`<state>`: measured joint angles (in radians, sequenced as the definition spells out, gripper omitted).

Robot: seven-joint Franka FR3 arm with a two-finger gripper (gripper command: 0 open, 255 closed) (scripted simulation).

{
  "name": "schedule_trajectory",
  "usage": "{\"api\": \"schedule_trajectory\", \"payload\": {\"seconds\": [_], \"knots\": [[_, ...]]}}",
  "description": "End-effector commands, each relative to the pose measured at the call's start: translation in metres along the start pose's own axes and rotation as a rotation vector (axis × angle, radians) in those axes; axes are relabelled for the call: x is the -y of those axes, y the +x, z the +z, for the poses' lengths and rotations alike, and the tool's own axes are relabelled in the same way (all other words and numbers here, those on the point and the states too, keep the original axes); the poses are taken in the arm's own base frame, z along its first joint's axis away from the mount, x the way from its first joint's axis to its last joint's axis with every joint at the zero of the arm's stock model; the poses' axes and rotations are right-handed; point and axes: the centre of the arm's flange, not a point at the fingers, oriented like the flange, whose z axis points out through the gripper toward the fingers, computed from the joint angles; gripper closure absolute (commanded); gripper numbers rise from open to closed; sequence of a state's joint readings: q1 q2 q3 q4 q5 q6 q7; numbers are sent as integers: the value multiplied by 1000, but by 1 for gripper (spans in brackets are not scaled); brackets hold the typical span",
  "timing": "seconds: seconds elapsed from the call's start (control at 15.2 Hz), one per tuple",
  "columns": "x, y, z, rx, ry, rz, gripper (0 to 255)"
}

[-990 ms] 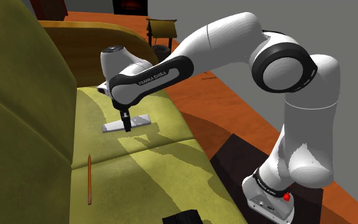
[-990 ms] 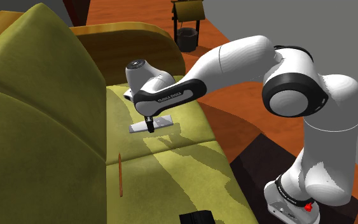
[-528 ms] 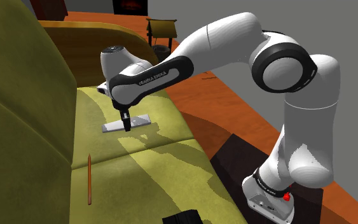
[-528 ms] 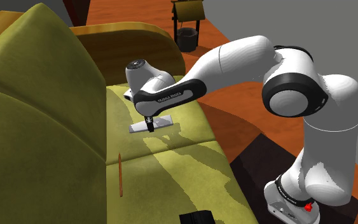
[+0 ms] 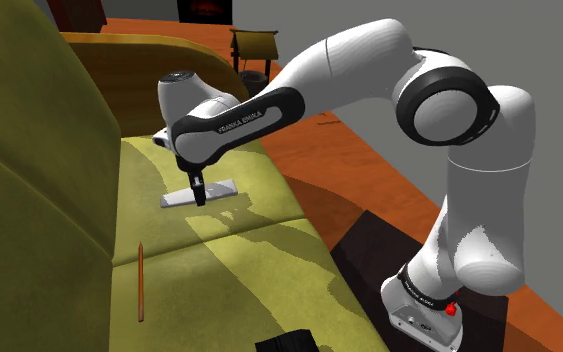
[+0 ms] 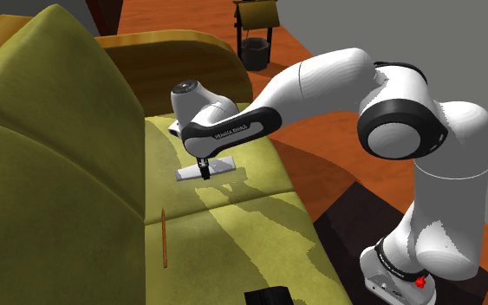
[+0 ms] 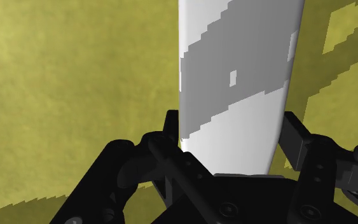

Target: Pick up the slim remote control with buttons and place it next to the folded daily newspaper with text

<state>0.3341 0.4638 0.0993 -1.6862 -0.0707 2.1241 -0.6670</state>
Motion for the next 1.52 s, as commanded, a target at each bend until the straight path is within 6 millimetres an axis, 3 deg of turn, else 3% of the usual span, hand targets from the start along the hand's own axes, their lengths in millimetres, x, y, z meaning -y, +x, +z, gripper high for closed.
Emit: {"api": "schedule_trajectory", "payload": {"seconds": [0.0, 1.19, 1.45], "knots": [[0, -1, -8, 0, 0, 0, 255], [0, -3, -102, 0, 0, 0, 255], [53, -1, -102, 0, 0, 0, 255]]}}
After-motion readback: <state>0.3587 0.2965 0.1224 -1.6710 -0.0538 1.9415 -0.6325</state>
